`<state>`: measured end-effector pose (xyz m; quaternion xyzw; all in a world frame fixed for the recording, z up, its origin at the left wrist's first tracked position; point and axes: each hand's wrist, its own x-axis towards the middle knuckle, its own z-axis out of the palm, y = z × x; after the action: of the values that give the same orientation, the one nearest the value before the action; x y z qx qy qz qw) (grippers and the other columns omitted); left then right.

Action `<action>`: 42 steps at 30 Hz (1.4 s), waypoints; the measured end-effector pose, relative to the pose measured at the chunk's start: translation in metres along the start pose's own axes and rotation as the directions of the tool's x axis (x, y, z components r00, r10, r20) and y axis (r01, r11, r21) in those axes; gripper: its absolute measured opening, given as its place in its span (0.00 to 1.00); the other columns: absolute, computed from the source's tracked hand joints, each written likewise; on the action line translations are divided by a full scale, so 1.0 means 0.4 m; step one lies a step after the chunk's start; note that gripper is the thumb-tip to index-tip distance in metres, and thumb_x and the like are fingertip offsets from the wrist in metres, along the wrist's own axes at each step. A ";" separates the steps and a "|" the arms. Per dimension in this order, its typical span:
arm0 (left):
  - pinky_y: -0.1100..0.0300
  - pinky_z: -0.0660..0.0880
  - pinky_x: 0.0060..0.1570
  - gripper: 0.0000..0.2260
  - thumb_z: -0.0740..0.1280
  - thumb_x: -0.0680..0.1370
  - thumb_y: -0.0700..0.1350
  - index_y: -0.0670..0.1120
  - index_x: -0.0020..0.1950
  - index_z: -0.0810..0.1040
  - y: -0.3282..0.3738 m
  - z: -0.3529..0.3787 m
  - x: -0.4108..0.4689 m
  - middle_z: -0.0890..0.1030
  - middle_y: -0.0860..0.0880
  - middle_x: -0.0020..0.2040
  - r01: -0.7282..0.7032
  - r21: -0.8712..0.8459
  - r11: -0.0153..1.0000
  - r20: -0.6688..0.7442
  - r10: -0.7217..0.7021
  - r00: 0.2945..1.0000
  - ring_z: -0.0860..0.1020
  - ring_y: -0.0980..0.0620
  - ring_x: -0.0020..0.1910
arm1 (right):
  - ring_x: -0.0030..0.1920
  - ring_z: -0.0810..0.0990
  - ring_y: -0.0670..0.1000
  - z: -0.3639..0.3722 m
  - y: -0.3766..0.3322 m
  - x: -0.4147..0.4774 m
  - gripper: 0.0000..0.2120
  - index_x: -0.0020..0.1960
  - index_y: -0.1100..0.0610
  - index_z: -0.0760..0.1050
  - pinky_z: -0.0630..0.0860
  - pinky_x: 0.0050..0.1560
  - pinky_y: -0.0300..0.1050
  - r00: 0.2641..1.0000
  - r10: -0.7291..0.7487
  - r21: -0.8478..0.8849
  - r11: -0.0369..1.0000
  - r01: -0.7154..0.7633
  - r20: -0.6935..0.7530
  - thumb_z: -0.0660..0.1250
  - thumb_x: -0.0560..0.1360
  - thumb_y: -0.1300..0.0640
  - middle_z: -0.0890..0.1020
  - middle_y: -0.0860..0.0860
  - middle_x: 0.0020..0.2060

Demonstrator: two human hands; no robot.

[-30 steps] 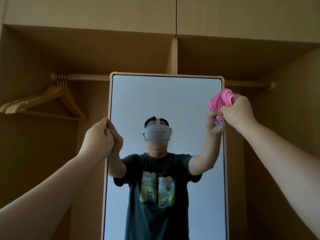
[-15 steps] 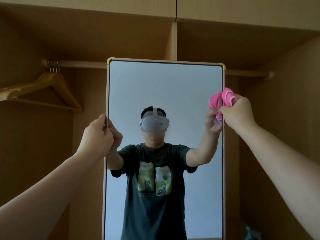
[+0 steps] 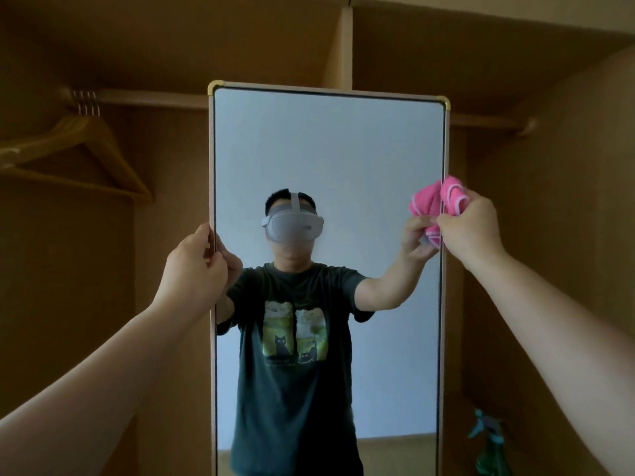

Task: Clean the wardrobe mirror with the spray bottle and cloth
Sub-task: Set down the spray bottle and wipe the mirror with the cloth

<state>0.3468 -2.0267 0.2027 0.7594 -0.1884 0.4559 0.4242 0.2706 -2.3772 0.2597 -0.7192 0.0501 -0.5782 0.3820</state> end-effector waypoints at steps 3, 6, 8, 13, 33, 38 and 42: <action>0.57 0.76 0.32 0.05 0.60 0.76 0.36 0.46 0.45 0.71 0.003 -0.010 -0.019 0.78 0.47 0.38 -0.005 -0.016 1.000 0.040 0.006 0.999 0.78 0.50 0.38 | 0.50 0.78 0.53 0.001 0.009 -0.019 0.24 0.65 0.56 0.74 0.78 0.54 0.48 0.999 0.041 -0.014 0.999 -0.041 0.001 0.65 0.72 0.71 0.77 0.51 0.49; 0.52 0.78 0.37 0.05 0.60 0.77 0.36 0.45 0.45 0.71 -0.002 -0.014 -0.034 0.78 0.46 0.40 0.016 -0.043 0.999 0.079 -0.013 0.997 0.78 0.48 0.40 | 0.55 0.80 0.57 0.003 0.019 -0.040 0.27 0.68 0.56 0.73 0.78 0.59 0.54 0.996 0.086 -0.021 0.996 -0.086 0.003 0.66 0.71 0.70 0.80 0.55 0.53; 0.50 0.81 0.39 0.05 0.60 0.77 0.36 0.46 0.45 0.72 -0.009 -0.015 -0.042 0.79 0.45 0.42 0.059 -0.100 0.993 0.130 -0.045 0.991 0.80 0.47 0.41 | 0.57 0.79 0.58 0.005 0.024 -0.053 0.28 0.70 0.55 0.72 0.77 0.59 0.54 0.995 0.104 -0.029 0.994 -0.104 0.004 0.67 0.71 0.70 0.79 0.57 0.56; 0.58 0.78 0.32 0.07 0.61 0.77 0.37 0.48 0.44 0.70 -0.034 -0.007 -0.061 0.78 0.46 0.38 0.080 -0.117 0.990 0.176 -0.058 0.983 0.80 0.49 0.37 | 0.55 0.80 0.57 0.002 0.037 -0.077 0.28 0.68 0.55 0.73 0.78 0.58 0.51 0.994 0.113 -0.066 0.992 -0.112 0.003 0.68 0.69 0.71 0.80 0.56 0.54; 0.66 0.72 0.25 0.13 0.63 0.75 0.40 0.60 0.43 0.68 -0.047 0.038 -0.214 0.77 0.54 0.36 0.190 -0.030 0.981 0.120 -0.185 0.975 0.79 0.55 0.35 | 0.50 0.81 0.56 -0.012 0.176 -0.229 0.20 0.62 0.57 0.75 0.79 0.54 0.54 0.990 0.068 -0.077 0.995 -0.058 0.124 0.69 0.71 0.67 0.80 0.52 0.46; 0.68 0.70 0.28 0.14 0.64 0.73 0.40 0.62 0.44 0.71 -0.060 0.052 -0.262 0.78 0.58 0.38 0.236 -0.037 0.971 0.132 -0.229 0.964 0.78 0.59 0.36 | 0.51 0.81 0.55 -0.008 0.200 -0.258 0.23 0.66 0.56 0.74 0.79 0.55 0.53 0.986 0.086 -0.062 0.995 -0.078 0.145 0.69 0.72 0.66 0.81 0.53 0.48; 0.66 0.72 0.31 0.09 0.65 0.73 0.41 0.55 0.48 0.74 -0.084 0.067 -0.300 0.79 0.57 0.41 0.302 -0.073 0.950 0.159 -0.288 0.944 0.79 0.59 0.39 | 0.52 0.80 0.57 -0.003 0.215 -0.281 0.22 0.66 0.59 0.73 0.78 0.56 0.56 0.988 0.069 -0.078 0.995 -0.059 0.140 0.68 0.72 0.66 0.81 0.57 0.50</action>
<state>0.3224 -2.0415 0.0786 0.7890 -0.1248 0.3207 0.5090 0.2646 -2.3804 0.1185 -0.7703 0.0670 -0.5105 0.3763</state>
